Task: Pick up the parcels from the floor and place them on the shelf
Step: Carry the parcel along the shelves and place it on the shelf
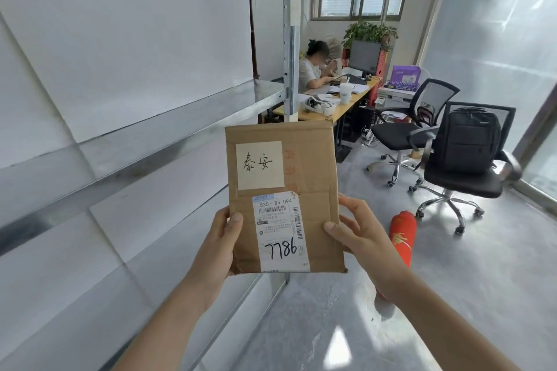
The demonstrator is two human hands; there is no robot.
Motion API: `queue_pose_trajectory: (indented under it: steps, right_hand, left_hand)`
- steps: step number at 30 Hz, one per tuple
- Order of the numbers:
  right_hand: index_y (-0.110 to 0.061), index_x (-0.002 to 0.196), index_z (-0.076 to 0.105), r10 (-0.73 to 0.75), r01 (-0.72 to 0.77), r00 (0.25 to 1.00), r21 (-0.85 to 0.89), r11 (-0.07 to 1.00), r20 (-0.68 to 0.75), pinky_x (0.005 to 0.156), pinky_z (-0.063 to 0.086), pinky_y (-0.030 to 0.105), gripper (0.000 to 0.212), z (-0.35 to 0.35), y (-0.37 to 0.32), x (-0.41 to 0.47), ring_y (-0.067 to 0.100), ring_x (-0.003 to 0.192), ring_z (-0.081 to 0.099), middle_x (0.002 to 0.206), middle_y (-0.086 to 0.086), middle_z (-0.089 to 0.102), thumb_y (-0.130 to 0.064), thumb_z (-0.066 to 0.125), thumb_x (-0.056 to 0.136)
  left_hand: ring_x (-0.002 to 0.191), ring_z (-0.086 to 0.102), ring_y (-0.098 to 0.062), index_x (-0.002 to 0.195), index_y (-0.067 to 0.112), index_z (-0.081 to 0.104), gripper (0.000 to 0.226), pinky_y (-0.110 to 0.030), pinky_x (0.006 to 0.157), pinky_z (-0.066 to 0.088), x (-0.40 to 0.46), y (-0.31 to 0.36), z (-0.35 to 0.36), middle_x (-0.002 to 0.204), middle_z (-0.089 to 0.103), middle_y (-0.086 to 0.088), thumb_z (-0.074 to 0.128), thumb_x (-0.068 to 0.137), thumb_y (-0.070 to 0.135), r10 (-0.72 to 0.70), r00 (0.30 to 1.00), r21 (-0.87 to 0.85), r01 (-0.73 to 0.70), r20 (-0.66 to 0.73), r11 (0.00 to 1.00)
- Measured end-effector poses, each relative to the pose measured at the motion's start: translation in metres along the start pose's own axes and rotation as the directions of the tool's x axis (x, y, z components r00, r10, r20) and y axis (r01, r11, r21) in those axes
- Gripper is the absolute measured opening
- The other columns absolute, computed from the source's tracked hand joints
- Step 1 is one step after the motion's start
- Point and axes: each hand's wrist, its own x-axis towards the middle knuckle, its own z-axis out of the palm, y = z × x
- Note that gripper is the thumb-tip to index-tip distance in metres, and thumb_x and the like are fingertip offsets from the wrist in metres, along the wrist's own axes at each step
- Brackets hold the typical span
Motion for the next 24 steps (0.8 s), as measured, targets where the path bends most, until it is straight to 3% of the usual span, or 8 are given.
queue_pose_trajectory:
  steps: [4,6,9,12,16,24]
  right_hand:
    - [-0.023,0.111,0.065,0.025,-0.025,0.999,0.005,1.000,-0.041,0.105,0.054,0.055,0.022,-0.001,0.007,0.037,0.020,0.132,0.063,0.144,-0.006,0.065,-0.019,0.075,0.093]
    - [-0.012,0.110,0.061,0.058,-0.057,0.996,0.016,0.998,-0.072,0.091,0.062,0.041,0.019,-0.003,0.007,0.052,0.019,0.122,0.070,0.136,0.001,0.070,-0.009,0.072,0.095]
    - [-0.007,0.110,0.060,0.093,-0.092,0.990,0.010,0.996,-0.106,0.071,0.062,0.024,0.017,-0.006,0.004,0.072,0.012,0.097,0.078,0.118,0.007,0.078,-0.005,0.069,0.095]
    - [-0.011,0.113,0.060,0.110,-0.115,0.986,-0.025,0.993,-0.128,0.076,0.061,0.030,0.023,-0.011,0.004,0.093,0.011,0.087,0.079,0.103,0.005,0.081,-0.009,0.072,0.094]
    - [-0.022,0.125,0.057,0.107,-0.112,0.990,-0.055,0.992,-0.089,0.082,0.063,0.040,0.038,-0.024,0.011,0.126,0.013,0.093,0.078,0.122,0.003,0.070,-0.012,0.074,0.093]
    - [-0.037,0.138,0.051,0.106,-0.101,0.994,-0.176,0.979,0.018,0.085,0.065,0.044,0.057,-0.057,0.032,0.222,0.010,0.094,0.077,0.118,0.005,0.072,-0.018,0.076,0.092]
  left_hand:
    - [0.098,0.078,-0.003,0.129,0.045,0.057,0.026,-0.046,0.082,0.066,0.033,0.004,-0.001,0.118,0.079,0.017,0.045,0.107,0.048,-0.002,0.999,0.040,0.001,0.042,0.999]
    - [0.103,0.077,-0.007,0.133,0.042,0.056,0.029,-0.042,0.078,0.065,0.047,0.005,-0.001,0.123,0.077,0.014,0.047,0.106,0.048,-0.012,0.999,0.054,0.009,0.053,0.998]
    - [0.100,0.078,-0.006,0.132,0.043,0.056,0.030,-0.044,0.079,0.067,0.066,0.006,0.000,0.121,0.078,0.015,0.048,0.104,0.049,-0.027,0.997,0.071,0.021,0.072,0.997]
    - [0.096,0.078,-0.002,0.129,0.044,0.058,0.028,-0.043,0.077,0.067,0.085,0.008,0.003,0.120,0.078,0.016,0.050,0.104,0.049,-0.050,0.995,0.070,0.044,0.082,0.997]
    - [0.097,0.077,-0.001,0.129,0.046,0.059,0.026,-0.038,0.074,0.066,0.109,0.009,0.008,0.118,0.078,0.020,0.049,0.105,0.047,-0.081,0.993,0.085,0.074,0.086,0.994]
    - [0.099,0.076,-0.001,0.130,0.044,0.060,0.027,-0.049,0.085,0.067,0.181,0.010,0.037,0.122,0.076,0.019,0.052,0.104,0.047,-0.108,0.994,0.091,0.110,-0.026,0.990]
